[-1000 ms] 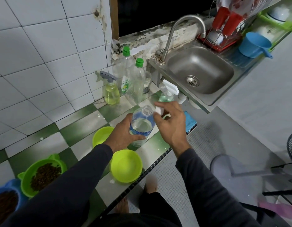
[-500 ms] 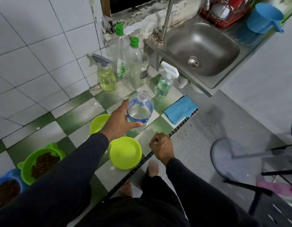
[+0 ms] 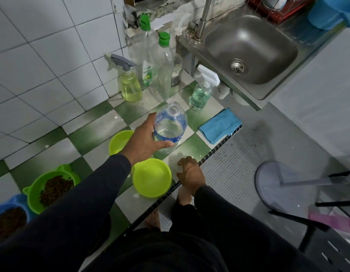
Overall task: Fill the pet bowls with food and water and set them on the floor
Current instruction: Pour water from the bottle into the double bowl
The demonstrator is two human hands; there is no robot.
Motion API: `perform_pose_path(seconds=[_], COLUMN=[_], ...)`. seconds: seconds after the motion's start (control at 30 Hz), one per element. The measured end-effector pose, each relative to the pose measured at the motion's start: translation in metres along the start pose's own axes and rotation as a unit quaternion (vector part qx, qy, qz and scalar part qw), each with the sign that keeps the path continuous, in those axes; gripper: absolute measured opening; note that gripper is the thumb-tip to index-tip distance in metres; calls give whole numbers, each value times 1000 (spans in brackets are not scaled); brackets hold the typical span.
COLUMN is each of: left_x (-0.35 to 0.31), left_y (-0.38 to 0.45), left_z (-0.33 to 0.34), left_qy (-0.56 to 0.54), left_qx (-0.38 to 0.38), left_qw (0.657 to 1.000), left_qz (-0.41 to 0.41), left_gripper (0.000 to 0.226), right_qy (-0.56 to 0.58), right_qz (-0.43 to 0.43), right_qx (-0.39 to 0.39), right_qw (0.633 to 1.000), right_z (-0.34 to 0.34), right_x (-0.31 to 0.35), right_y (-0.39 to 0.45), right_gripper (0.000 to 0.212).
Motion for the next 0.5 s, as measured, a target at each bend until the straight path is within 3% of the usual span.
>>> perform_pose_path(seconds=[0.27,0.4,0.5], left_x=[-1,-8,-16], left_y=[0,1,0], left_z=[-1,-5,-9], left_qy=[4,21,35], left_qx=[5,15,22], left_qw=[1000,1000,999], left_qz=[2,12,28], left_gripper=[88,90,90], right_qy=[75,153,202], right_qz=[37,84,70], right_qx=[-6,-108,-127], right_qw=[997,979,969], right_z=[1,-21,-33], right_x=[-8,-11,0], right_y=[2,9,20], right_gripper=[59,60,70])
Point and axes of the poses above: each hand's wrist, its own y-axis towards the middle knuckle, its own z-axis out of the palm, x = y × z, the point moved 7 cm from there along y, towards the middle knuckle, and after that the axes turned 9 degrees about -x, right-handed, at the moved point
